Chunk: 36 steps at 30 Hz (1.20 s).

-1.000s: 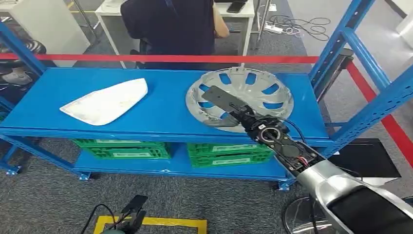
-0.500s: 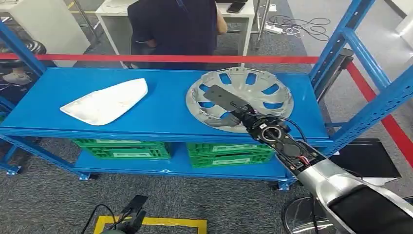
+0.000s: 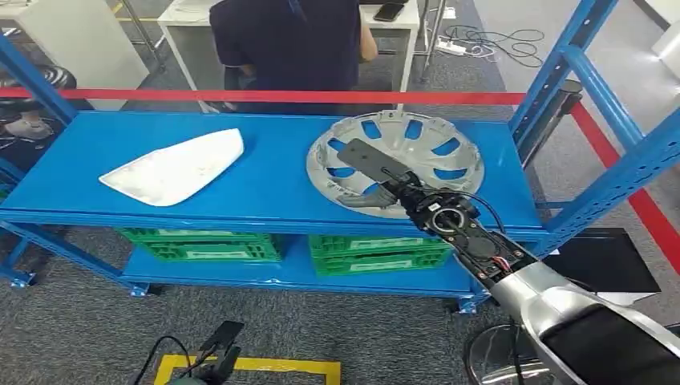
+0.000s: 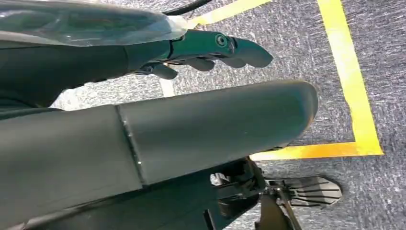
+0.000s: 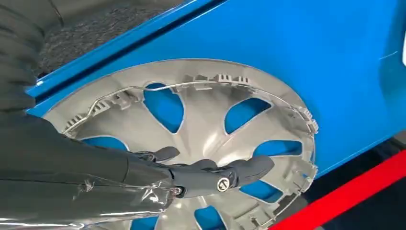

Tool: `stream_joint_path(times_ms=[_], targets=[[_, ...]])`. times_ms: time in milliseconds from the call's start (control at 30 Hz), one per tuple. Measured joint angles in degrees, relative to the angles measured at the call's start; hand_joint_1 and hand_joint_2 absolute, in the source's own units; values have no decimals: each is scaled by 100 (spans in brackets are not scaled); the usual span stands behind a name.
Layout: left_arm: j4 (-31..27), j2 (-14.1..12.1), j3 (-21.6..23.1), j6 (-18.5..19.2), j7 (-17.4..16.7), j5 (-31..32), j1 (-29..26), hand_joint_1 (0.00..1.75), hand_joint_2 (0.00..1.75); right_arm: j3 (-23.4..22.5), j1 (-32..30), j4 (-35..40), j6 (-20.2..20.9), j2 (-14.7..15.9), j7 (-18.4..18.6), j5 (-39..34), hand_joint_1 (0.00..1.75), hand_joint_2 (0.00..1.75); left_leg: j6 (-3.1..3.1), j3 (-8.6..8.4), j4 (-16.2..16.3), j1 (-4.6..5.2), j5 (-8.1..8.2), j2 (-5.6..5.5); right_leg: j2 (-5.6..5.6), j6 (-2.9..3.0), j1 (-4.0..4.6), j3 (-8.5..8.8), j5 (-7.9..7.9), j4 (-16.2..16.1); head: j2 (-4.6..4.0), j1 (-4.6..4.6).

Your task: Take the parts from the cabinet and place them on the table.

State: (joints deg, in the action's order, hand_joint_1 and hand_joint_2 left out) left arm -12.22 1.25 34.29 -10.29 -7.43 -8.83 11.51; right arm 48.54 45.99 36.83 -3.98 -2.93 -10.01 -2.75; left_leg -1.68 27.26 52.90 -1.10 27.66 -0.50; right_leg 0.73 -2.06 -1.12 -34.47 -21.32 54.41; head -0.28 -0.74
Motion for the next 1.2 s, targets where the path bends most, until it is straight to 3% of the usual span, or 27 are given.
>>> stream_joint_path(times_ms=[67, 200, 300, 1200], targets=[[0, 0, 4, 11, 0, -2, 1, 0, 0, 4, 3, -13, 59, 0, 50, 138, 0, 175, 0, 0, 0, 0, 0, 0, 0, 0, 0, 0, 0, 0, 0, 2], [0, 2, 37, 70, -7, -2, 17, 0, 0, 125, 94, -90, 372, 4, 665, 912, 0, 175, 0, 1, 0, 0, 0, 0, 0, 0, 0, 0, 0, 0, 0, 2], [0, 2, 81, 94, -30, -2, 34, 0, 0, 227, 224, -168, 522, 15, 817, 1132, 0, 175, 0, 1, 0, 0, 0, 0, 0, 0, 0, 0, 0, 1, 0, 4], [0, 2, 308, 79, -24, -179, 81, 0, 0, 922, 1027, -839, 1233, 74, 1119, 1712, 0, 175, 0, 1, 1, 0, -1, 0, -1, 0, 0, 1, 1, 1, 0, 7]])
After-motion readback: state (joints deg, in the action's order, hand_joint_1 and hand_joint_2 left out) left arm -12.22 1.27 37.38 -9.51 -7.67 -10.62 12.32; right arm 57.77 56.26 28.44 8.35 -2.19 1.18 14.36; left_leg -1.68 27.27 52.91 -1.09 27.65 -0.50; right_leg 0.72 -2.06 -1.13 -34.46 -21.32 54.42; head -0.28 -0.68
